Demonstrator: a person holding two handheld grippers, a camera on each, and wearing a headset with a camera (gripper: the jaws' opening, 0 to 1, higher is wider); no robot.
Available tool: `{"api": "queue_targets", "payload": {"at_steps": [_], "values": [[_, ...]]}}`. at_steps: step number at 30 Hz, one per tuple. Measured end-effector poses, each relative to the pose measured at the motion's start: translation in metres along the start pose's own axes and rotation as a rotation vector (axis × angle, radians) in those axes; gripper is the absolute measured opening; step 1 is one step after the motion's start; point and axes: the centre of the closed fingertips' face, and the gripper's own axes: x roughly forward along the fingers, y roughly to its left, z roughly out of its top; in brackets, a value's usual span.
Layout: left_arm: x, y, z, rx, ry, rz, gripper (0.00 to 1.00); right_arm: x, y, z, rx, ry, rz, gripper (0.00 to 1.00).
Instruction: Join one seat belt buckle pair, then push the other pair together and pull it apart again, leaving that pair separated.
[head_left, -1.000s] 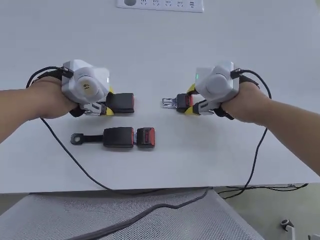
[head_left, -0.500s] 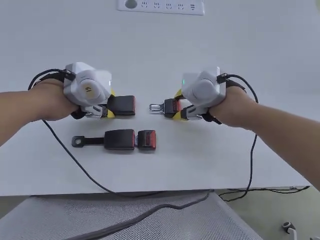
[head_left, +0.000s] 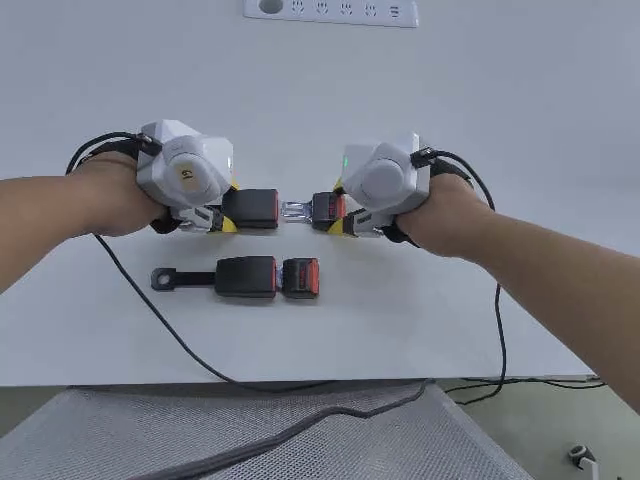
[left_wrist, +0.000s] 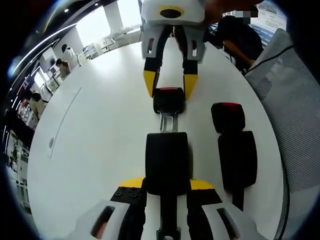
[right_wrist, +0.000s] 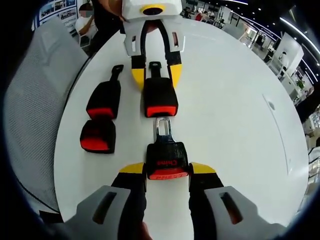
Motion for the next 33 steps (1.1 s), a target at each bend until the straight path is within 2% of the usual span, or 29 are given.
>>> {"api": "queue_targets", "payload": {"at_steps": [11, 20, 33], "values": [[0.001, 0.001, 0.0, -0.005, 0.007, 0.001, 0.31, 0.003, 0.001, 0.013, -0.021, -0.014, -0.01, 0.31], [0.002, 0.002, 0.001, -0.006, 0.008, -0.002, 0.31, 0.009, 0.001, 0.019, -0.027, -0.03, 0.002, 0.3], [0.004, 0.002, 0.0, -0.014, -0.011, -0.017, 0.3, 0.013, 0.002, 0.021, -0.027, -0.018, 0.015, 0.29]]}}
